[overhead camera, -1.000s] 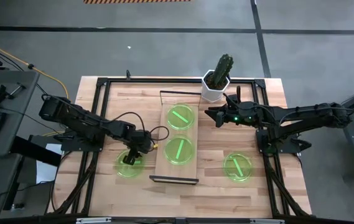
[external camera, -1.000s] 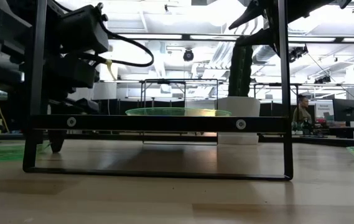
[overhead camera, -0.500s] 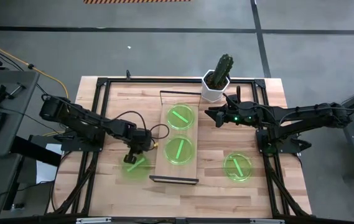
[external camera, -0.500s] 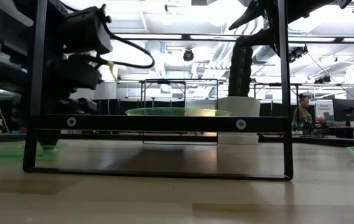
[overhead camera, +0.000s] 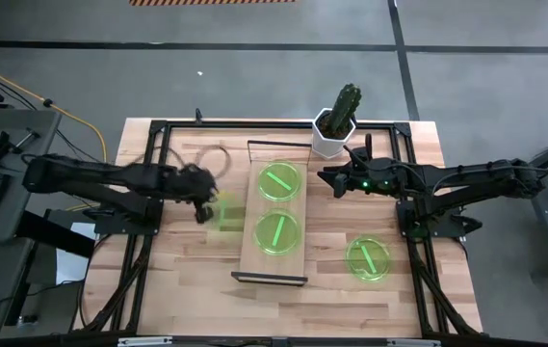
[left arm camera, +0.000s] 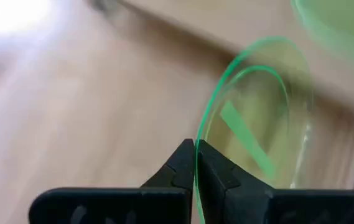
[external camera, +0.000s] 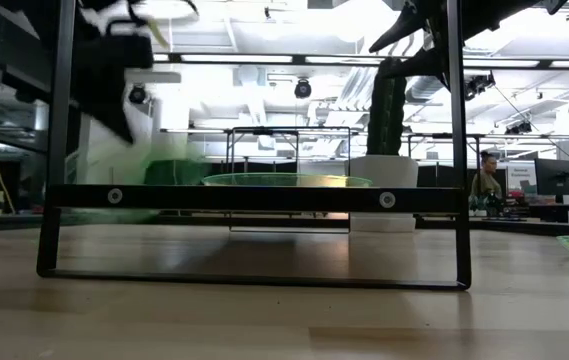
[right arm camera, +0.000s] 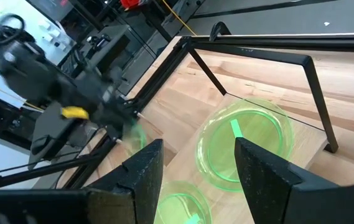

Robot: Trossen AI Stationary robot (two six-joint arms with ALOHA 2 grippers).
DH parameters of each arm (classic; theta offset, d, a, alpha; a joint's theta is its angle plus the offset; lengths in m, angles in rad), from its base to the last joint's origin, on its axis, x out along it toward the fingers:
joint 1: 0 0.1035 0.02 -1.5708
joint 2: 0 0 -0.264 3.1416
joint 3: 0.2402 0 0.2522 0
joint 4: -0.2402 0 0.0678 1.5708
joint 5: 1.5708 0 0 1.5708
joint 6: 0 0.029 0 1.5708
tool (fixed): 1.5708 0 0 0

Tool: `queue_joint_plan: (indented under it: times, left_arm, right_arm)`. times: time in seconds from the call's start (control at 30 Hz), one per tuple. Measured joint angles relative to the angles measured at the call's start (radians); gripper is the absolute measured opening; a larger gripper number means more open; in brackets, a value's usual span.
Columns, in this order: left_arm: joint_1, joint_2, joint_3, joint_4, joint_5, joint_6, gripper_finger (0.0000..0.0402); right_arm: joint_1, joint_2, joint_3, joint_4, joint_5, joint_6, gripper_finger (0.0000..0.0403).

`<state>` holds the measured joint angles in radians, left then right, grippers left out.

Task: Place and stack plates onto a shelf
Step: Stack the left green plate on top of the green plate on the shelf

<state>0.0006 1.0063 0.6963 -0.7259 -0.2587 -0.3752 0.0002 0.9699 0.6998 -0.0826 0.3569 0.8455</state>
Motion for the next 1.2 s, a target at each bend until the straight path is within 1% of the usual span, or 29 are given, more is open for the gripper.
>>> queue_joint_plan:
  times: [0.1, 0.17, 0.23, 0.33, 0.47, 0.63, 0.8, 0.9, 1.0, 1.07, 1.2]
  left_arm:
    - [-0.006, -0.100, 0.000, 0.035, -0.141, -0.229, 0.0000]
    - [-0.015, -0.141, 0.000, 0.076, -0.216, -0.347, 0.0000]
    - [-0.024, -0.162, 0.000, 0.101, -0.256, -0.409, 0.0000]
    - [-0.024, -0.155, 0.000, 0.161, -0.299, -0.478, 0.0000]
    - [-0.019, -0.065, 0.001, 0.286, -0.349, -0.539, 0.0000]
    - [-0.019, 0.133, 0.001, 0.501, -0.361, -0.626, 0.0000]
    - [-0.011, 0.330, 0.001, 0.698, -0.372, -0.777, 0.0000]
    - [0.007, 0.415, 0.000, 0.750, -0.372, -0.853, 0.0000]
    - [0.025, 0.466, 0.000, 0.761, -0.366, -0.923, 0.0000]
    - [0.036, 0.488, 0.000, 0.762, -0.354, -0.948, 0.0000]
    - [0.059, 0.508, 0.000, 0.808, -0.317, -0.949, 0.0000]
  right_arm:
    - [0.000, 0.000, 0.000, 0.001, 0.000, 0.002, 0.0181]
    - [0.000, 0.000, 0.000, 0.002, 0.000, 0.008, 0.0181]
    - [0.000, 0.000, 0.000, 0.003, 0.000, 0.009, 0.0181]
    - [0.000, 0.000, 0.000, 0.002, 0.000, 0.007, 0.0181]
    - [0.000, 0.000, 0.000, -0.001, 0.000, -0.001, 0.0181]
    - [0.000, 0.000, 0.000, -0.003, 0.000, -0.001, 0.0181]
    - [0.000, 0.000, 0.000, -0.005, 0.000, -0.001, 0.0181]
    - [0.000, 0.000, 0.000, -0.005, 0.000, 0.000, 0.0181]
    - [0.000, 0.000, 0.000, -0.004, 0.000, 0.001, 0.0181]
    - [0.000, 0.000, 0.000, -0.004, 0.001, 0.002, 0.0181]
    - [0.000, 0.000, 0.000, -0.004, 0.001, 0.010, 0.0181]
